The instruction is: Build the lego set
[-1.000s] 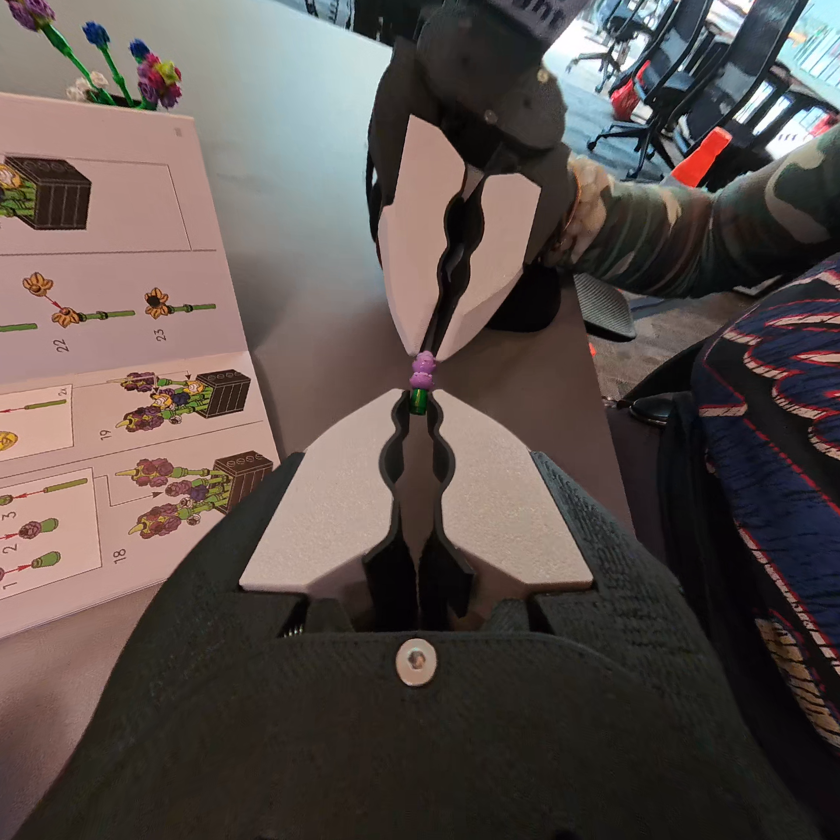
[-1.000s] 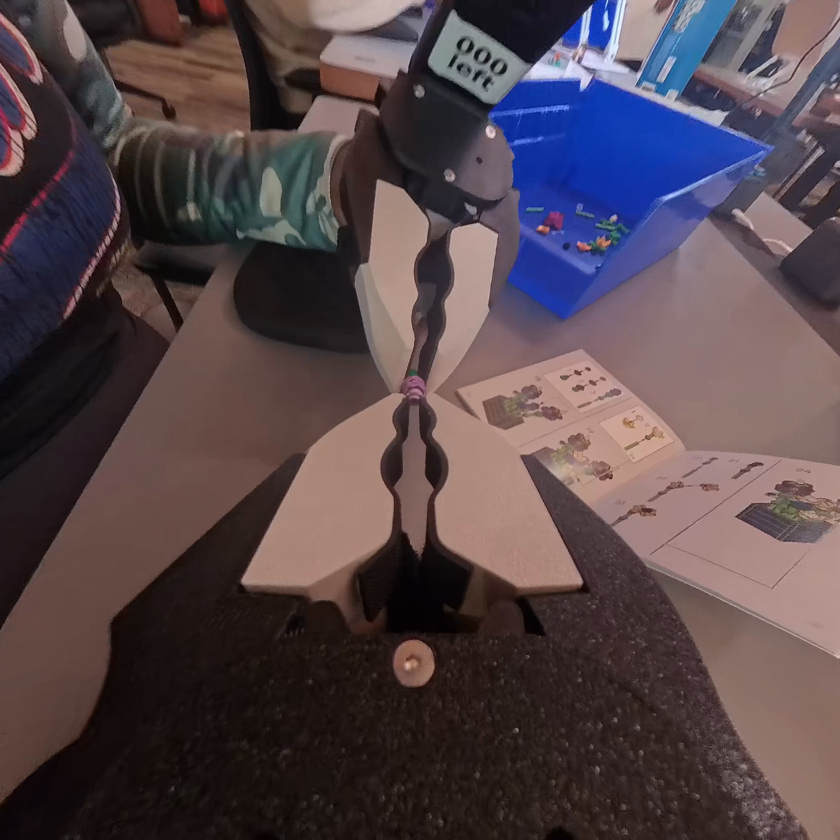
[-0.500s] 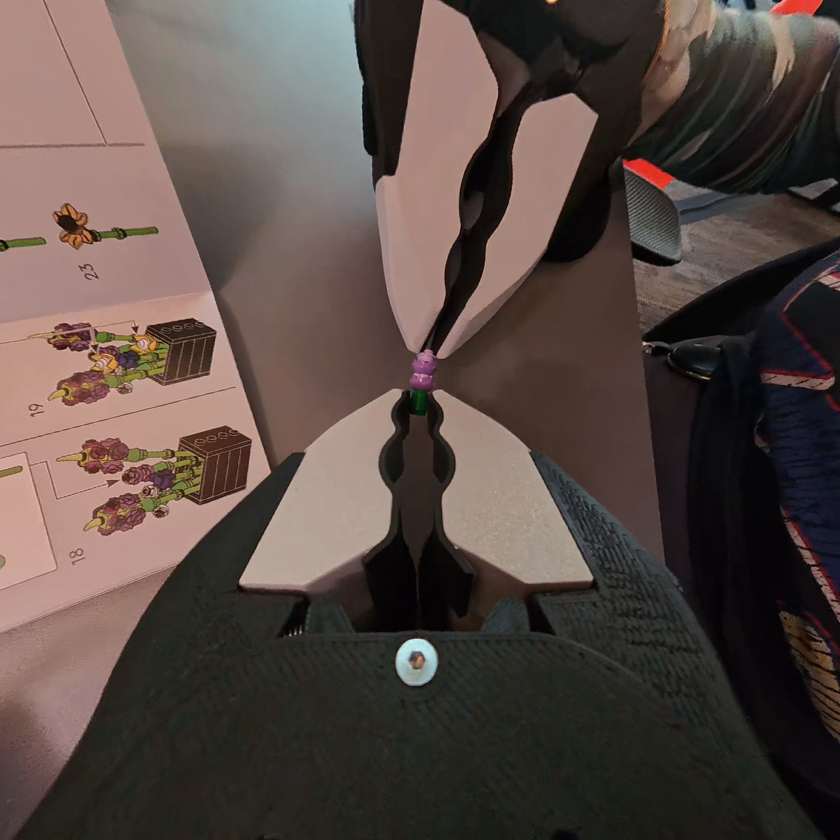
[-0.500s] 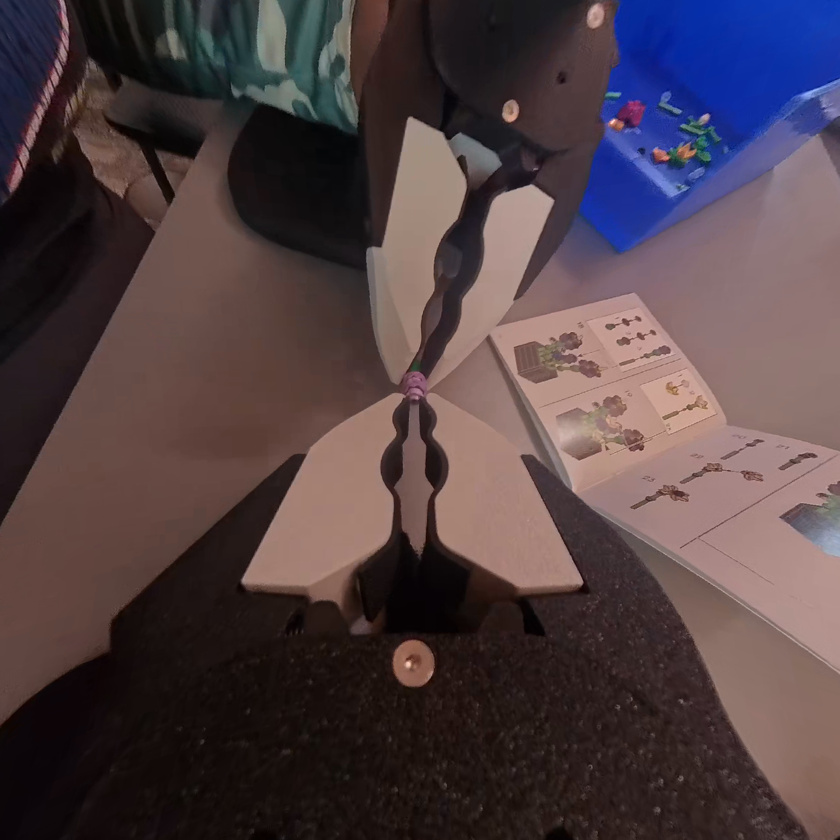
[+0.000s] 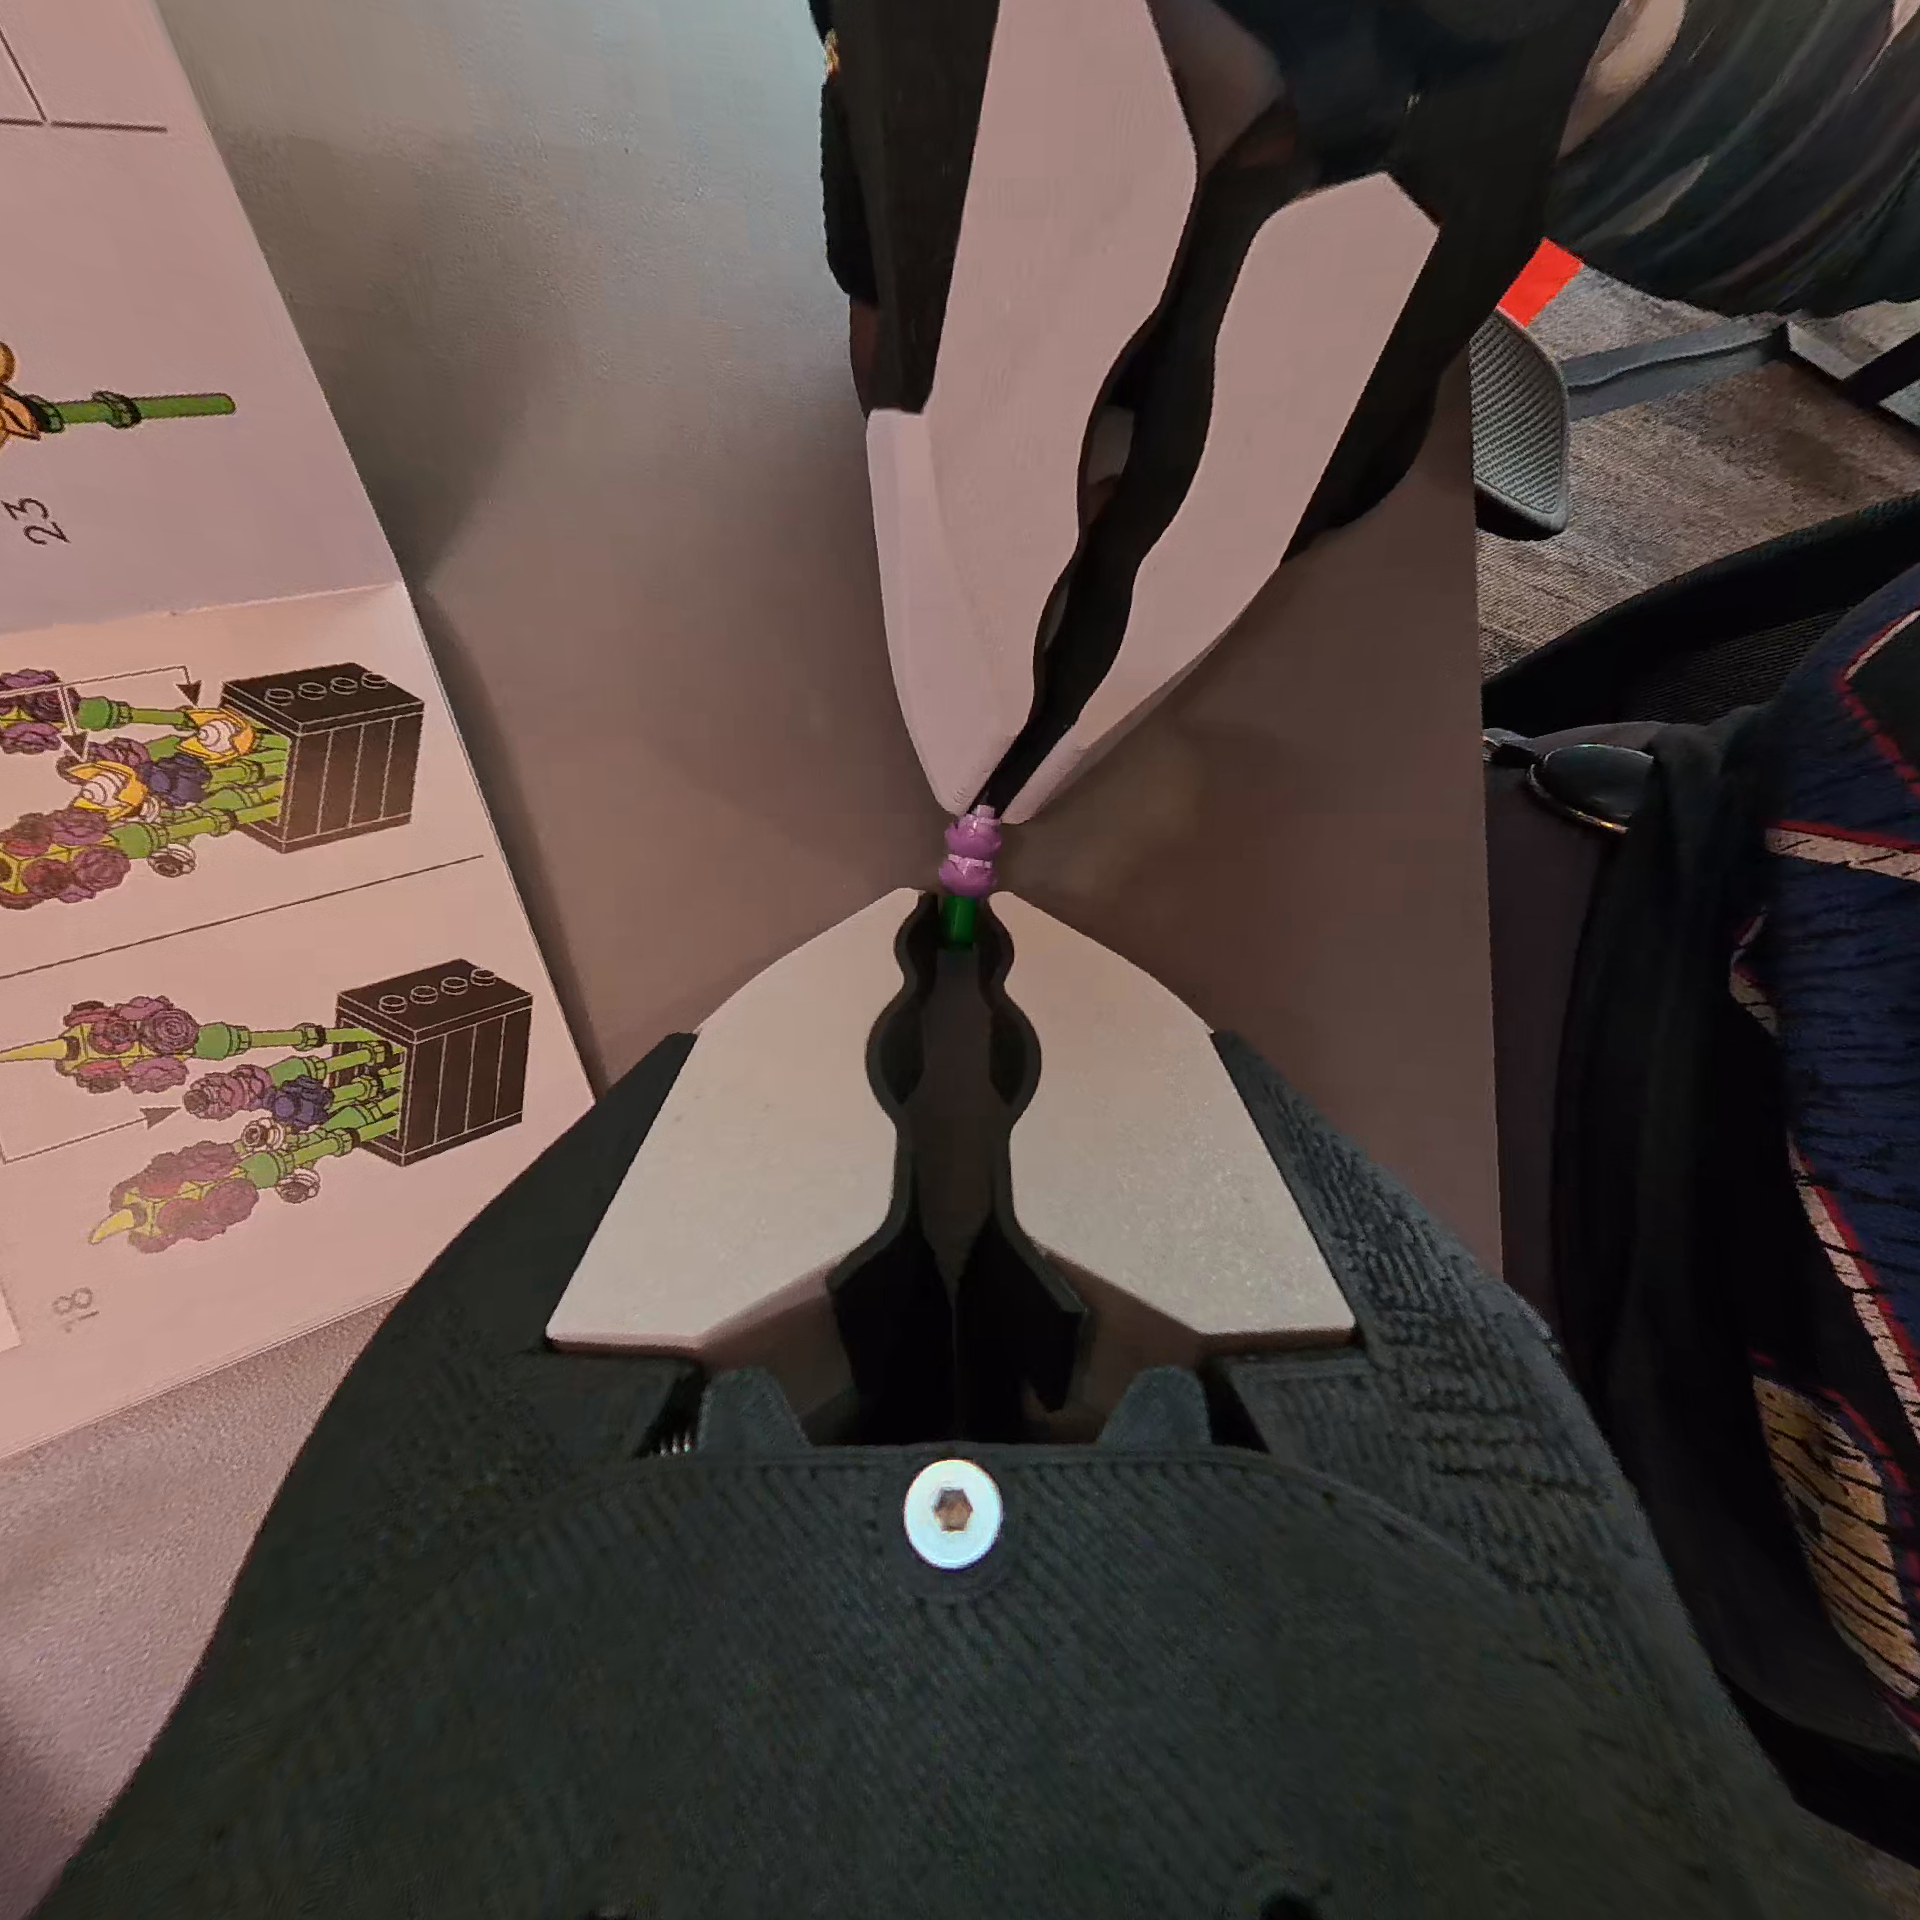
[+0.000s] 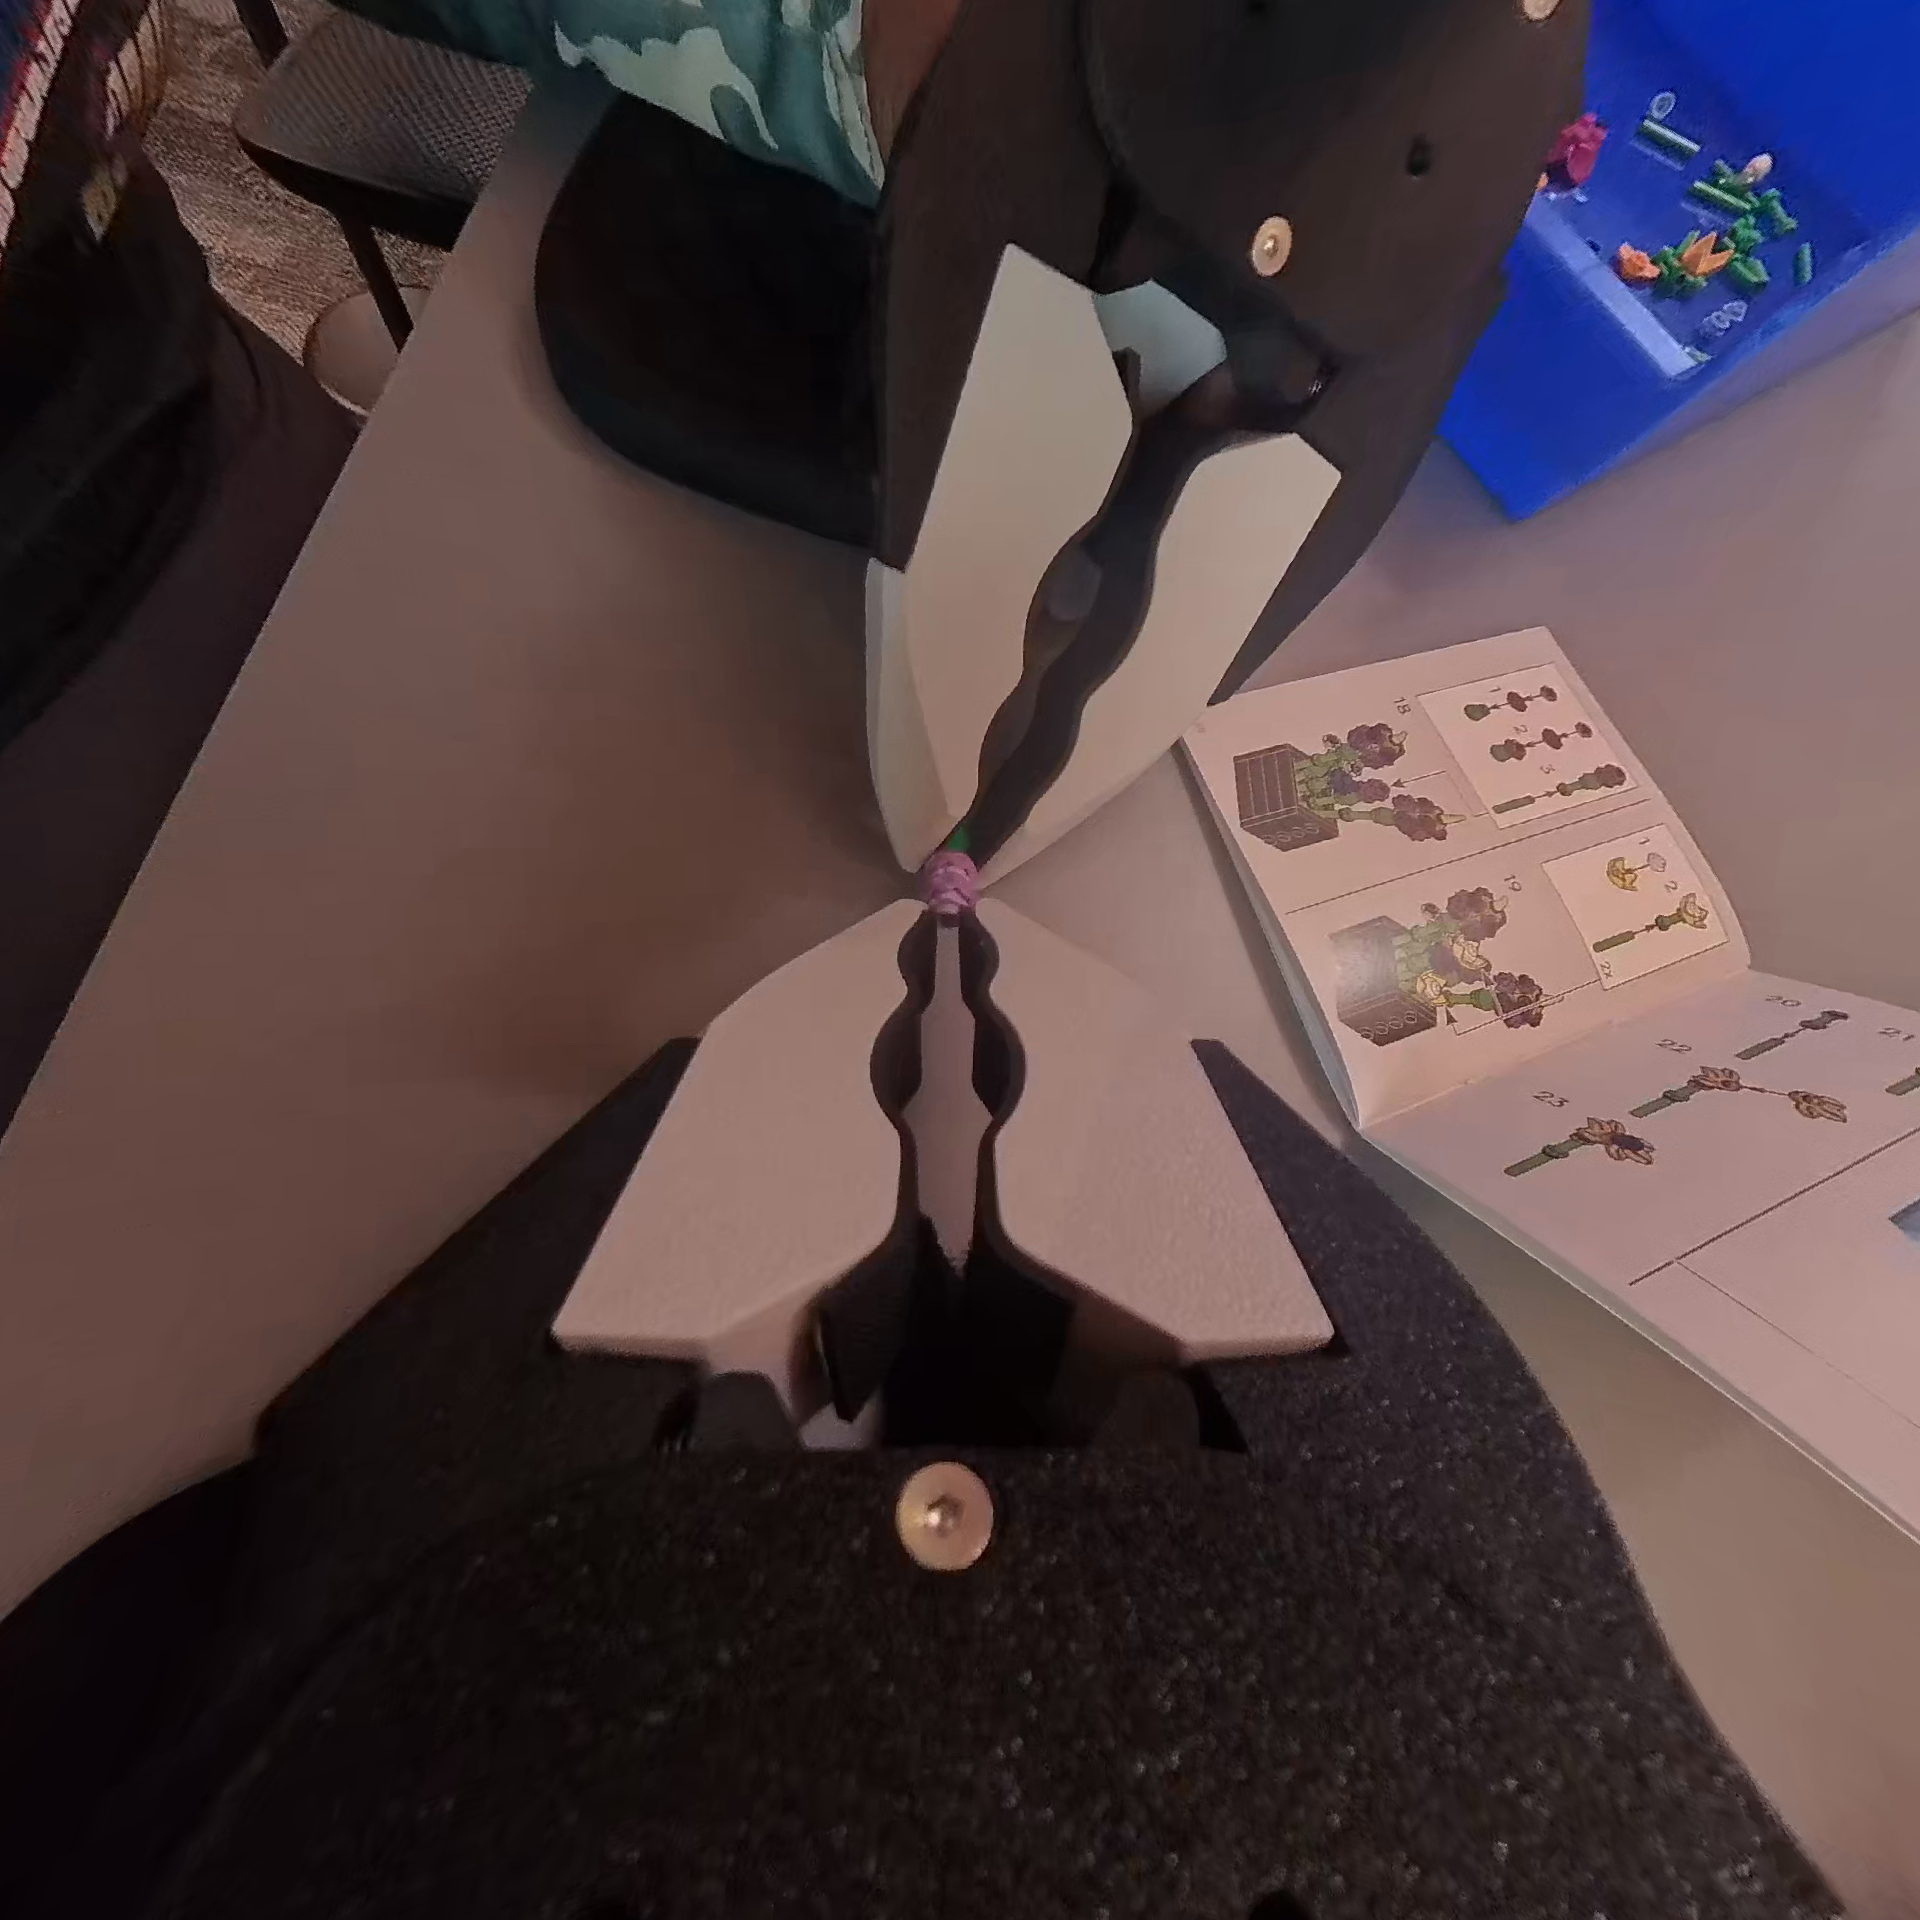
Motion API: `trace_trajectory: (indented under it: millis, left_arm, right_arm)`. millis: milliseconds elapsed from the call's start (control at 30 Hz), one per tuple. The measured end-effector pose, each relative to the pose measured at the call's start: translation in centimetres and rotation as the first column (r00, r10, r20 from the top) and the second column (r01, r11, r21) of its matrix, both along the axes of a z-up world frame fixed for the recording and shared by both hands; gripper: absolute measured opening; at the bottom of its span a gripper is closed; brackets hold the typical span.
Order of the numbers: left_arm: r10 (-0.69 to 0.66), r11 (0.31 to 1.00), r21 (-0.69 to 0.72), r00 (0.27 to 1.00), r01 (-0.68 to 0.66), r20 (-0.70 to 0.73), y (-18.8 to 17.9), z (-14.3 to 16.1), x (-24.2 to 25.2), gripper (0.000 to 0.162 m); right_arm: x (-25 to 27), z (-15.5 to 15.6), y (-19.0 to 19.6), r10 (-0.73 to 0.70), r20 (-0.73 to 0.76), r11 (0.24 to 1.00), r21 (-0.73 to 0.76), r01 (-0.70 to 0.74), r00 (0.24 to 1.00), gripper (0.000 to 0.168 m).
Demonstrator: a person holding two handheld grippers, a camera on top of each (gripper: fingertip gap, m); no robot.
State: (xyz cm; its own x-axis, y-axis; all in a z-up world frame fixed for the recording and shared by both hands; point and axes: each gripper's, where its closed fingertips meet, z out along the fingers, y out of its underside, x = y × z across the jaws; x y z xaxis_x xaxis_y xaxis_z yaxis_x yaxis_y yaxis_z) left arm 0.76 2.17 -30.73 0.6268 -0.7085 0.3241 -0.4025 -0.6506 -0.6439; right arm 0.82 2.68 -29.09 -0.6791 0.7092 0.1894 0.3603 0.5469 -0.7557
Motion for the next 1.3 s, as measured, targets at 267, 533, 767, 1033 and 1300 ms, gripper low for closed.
trace_trajectory:
  millis: [267, 533, 767, 1033, 1300]
  left_arm:
    - [-0.003, 1.0, 0.003, 1.0, 0.003, -0.001, 0.0, 0.0, 0.0, 0.007]
    - [0.003, 1.0, 0.003, 1.0, -0.003, 0.003, 0.0, 0.0, 0.0, 0.007]
    - [0.009, 1.0, 0.0, 1.0, -0.009, 0.009, 0.1, 0.0, -0.1, 0.007]
    - [0.019, 0.999, -0.044, 0.999, -0.017, 0.038, 0.2, 0.0, -0.1, 0.008]
    - [0.019, 0.999, -0.032, 0.999, -0.018, 0.026, 0.2, 0.0, -0.1, 0.008]
  right_arm:
    - [0.1, -0.2, -0.1, 0.02, 0.006, 1.0, -0.016, -0.02, 1.0, 0.004]
    - [0.0, -0.4, -0.1, 0.015, 0.011, 1.0, -0.013, -0.015, 1.0, 0.004]
    - [0.0, -1.2, 0.0, 0.019, 0.031, 1.0, 0.019, -0.02, 0.999, 0.005]
    - [0.2, -1.0, 0.2, 0.012, 0.064, 1.0, -0.024, -0.01, 0.998, 0.007]
    - [0.6, -1.3, 0.3, 0.032, 0.079, 0.999, -0.024, -0.03, 0.996, 0.002]
